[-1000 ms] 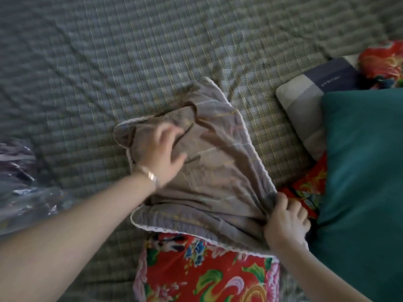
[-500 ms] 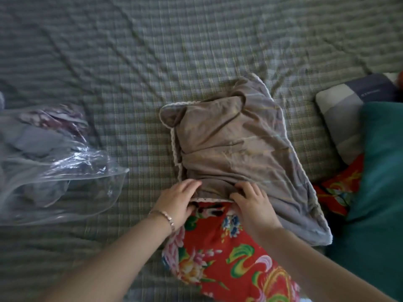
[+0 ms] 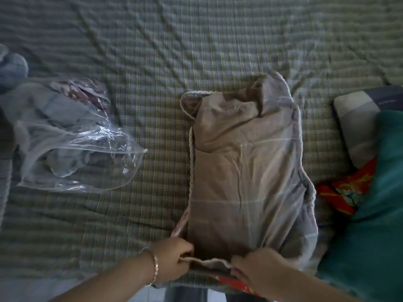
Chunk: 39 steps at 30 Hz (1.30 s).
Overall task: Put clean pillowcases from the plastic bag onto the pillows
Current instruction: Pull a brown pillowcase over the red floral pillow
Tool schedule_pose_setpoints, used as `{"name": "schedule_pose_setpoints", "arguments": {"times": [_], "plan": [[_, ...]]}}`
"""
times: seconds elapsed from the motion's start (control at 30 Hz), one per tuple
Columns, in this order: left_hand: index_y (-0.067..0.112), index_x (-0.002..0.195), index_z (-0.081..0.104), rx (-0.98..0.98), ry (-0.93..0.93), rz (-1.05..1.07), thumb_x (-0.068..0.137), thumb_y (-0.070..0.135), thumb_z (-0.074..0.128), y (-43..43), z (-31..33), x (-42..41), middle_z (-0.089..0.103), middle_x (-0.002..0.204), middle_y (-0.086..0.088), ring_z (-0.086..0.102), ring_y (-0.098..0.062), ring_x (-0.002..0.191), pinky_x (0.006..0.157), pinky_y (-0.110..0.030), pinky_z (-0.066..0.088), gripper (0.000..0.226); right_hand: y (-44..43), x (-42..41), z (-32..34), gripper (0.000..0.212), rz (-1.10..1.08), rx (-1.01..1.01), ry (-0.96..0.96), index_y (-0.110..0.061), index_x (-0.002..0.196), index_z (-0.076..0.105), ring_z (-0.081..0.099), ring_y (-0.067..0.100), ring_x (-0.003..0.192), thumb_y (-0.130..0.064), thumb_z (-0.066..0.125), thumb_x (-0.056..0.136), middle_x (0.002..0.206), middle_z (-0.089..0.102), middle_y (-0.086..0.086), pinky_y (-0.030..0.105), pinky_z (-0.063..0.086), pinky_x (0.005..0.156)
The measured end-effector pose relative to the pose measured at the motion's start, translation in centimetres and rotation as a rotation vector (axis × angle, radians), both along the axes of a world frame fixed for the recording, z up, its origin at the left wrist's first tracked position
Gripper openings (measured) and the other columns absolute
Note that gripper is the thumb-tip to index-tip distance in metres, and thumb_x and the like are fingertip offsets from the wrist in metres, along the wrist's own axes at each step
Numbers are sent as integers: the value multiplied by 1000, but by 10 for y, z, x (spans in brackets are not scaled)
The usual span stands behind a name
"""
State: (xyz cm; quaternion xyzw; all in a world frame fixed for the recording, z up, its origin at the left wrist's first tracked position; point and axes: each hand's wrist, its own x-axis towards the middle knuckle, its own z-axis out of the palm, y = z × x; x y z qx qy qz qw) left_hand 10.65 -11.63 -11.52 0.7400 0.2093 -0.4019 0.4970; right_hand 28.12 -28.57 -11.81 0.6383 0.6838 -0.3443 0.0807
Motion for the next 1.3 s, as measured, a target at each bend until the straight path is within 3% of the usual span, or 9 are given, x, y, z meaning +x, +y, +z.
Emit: {"name": "schedule_pose_setpoints", "arguments": {"times": [0.1,0.17,0.27,0.43,0.63,0.83,0.97,1.07,1.3], "plan": [[35,69,56,-75,95,323,84,18,52,17,-6,15,56,75,11,56,-11,76,71,-20,45,23,-1,-15,-10,60,-26,-107,53,-25,55,62,55,5,37,-61,23,83,43,55,-7,12,35,36],[27,85,56,118,45,606,89,16,51,37,-16,33,60,83,3,55,-11,74,69,-23,46,12,18,-10,0,72,-154,-193,134,-21,82,68,67,15,81,-68,14,85,82,70,2,20,48,70],[26,111,45,227,21,771,85,33,61,46,-37,63,55,99,-1,56,-17,90,77,-27,44,31,36,8,2,43,-419,-264,189,-23,88,61,60,21,99,-57,35,92,102,66,3,26,41,75],[7,100,63,450,-41,368,89,20,57,33,-51,83,62,105,-12,58,-27,100,81,-26,41,18,62,57,-8,13,-802,151,46,-11,93,67,60,29,83,-20,59,88,95,60,7,38,50,68],[3,113,59,416,273,-502,91,14,46,70,-36,112,60,101,-13,59,-26,95,76,-31,48,28,108,132,-19,36,-772,233,-174,-7,125,54,46,31,116,-20,55,91,125,49,12,39,40,93],[19,117,49,764,-136,312,91,29,52,120,-32,195,50,123,-3,54,-25,108,86,-38,47,28,151,188,-39,38,-661,132,-304,-13,125,53,39,31,121,-28,53,91,127,45,10,38,31,99],[11,116,51,719,9,220,94,30,50,111,-63,220,51,124,-9,49,-28,115,90,-39,43,30,145,198,-60,33,-469,-8,-331,-13,114,60,38,27,122,-36,50,93,126,43,7,37,31,99],[5,108,57,760,-21,244,95,27,48,110,-75,218,58,115,-13,51,-29,111,86,-36,41,26,135,206,-66,41,-611,45,-158,-14,119,53,40,24,123,-39,59,87,126,46,5,35,33,98],[4,70,60,759,-653,314,78,24,58,94,-63,177,59,83,-7,46,-13,81,77,-18,37,21,118,219,-75,26,-567,43,-180,-12,102,63,49,25,111,-34,59,88,110,53,6,35,35,88]]}}
